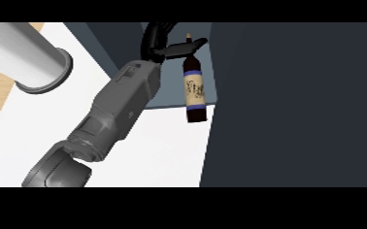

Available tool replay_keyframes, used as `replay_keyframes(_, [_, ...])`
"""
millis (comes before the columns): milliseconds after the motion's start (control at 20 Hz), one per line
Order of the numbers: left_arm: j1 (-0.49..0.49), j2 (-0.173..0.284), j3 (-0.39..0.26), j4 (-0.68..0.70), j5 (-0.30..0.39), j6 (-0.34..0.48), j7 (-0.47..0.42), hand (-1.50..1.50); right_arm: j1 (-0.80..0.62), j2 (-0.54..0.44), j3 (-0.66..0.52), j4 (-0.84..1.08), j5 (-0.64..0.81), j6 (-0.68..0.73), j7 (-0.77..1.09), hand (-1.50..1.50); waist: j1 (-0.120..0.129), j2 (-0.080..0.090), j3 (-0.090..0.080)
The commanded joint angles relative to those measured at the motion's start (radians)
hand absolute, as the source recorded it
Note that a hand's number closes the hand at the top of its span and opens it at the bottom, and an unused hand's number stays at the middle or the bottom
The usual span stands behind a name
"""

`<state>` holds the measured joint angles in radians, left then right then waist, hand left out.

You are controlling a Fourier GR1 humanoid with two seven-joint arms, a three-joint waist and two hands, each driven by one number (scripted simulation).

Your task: Pick up the wine, place it into the cabinet and close the cabinet

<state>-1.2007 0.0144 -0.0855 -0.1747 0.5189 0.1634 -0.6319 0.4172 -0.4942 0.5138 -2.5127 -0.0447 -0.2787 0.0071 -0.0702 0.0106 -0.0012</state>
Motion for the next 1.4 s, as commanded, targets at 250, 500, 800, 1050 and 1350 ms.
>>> replay_keyframes(250, [0.017, -0.014, -0.027, -0.091, 0.018, -0.01, 0.063, -1.5, 0.092, -0.04, -0.016, -0.234, -0.038, -0.007, 0.113, -1.5, 0.034, -0.016, 0.001])
replay_keyframes(500, [0.152, -0.014, -0.107, -0.211, 0.081, -0.048, 0.052, -1.5, 0.075, -0.023, -0.037, -0.212, -0.05, -0.009, 0.094, -1.5, 0.04, -0.02, 0.0])
replay_keyframes(800, [0.297, -0.014, -0.213, -0.419, 0.146, -0.085, 0.103, -1.5, 0.113, -0.023, -0.006, -0.193, -0.007, -0.028, 0.089, -1.5, 0.056, -0.029, 0.0])
replay_keyframes(1050, [0.442, -0.014, -0.269, -0.594, 0.147, -0.052, 0.132, -1.5, 0.128, -0.029, -0.016, -0.205, -0.017, -0.037, 0.08, -1.5, 0.079, -0.032, 0.001])
replay_keyframes(1350, [0.659, 0.011, -0.341, -0.812, 0.13, -0.024, 0.172, -1.5, 0.146, -0.037, -0.027, -0.215, -0.029, -0.042, 0.054, -1.5, 0.088, -0.03, 0.001])
